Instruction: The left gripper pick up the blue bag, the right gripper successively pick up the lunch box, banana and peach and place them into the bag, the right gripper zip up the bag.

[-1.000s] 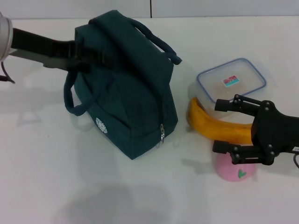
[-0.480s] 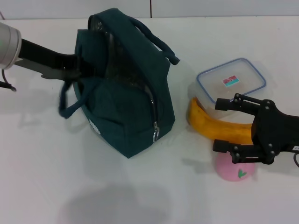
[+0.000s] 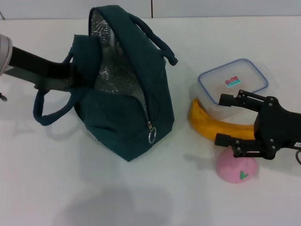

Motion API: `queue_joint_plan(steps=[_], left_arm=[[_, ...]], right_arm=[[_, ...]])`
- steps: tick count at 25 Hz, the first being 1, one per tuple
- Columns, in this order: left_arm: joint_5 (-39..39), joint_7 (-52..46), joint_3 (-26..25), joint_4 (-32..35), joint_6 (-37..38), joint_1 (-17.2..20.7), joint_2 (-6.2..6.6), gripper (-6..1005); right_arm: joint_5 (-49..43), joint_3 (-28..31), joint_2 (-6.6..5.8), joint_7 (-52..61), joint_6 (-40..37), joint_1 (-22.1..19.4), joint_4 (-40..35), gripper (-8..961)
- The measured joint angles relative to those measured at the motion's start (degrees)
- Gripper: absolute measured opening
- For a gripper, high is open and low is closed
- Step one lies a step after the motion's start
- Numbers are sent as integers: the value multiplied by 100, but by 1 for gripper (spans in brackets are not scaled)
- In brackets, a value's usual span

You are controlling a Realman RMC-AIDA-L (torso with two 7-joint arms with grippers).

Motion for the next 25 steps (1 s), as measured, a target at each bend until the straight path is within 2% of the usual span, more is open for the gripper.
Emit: queue_joint_plan(steps=[4,10,12,15,20,25], left_arm=[[-71,-3,-172,63,275,58,-26,52],[-497,26,-218,155,433,239,-15,32],[-579,38,-220,157,446,262,2,32],[-621,40,-219,166,449,262,11,32],[-665,19,-217,173,449,236,11,32],[-912,6,-253,235,448,267,31,32]], right_arm=[[-42,22,-31,48,176,-59,25,868],[-30,125,-281,356,330,-233,-81,868],[-26,350,-356,669,418,-254,-114,868],[-30,995,-422,1225,779,-262,-53,868],[-23,2053,-347,2128,1779,-233,217,868],[-18,2394,-326,2928,2803,53,772,868]])
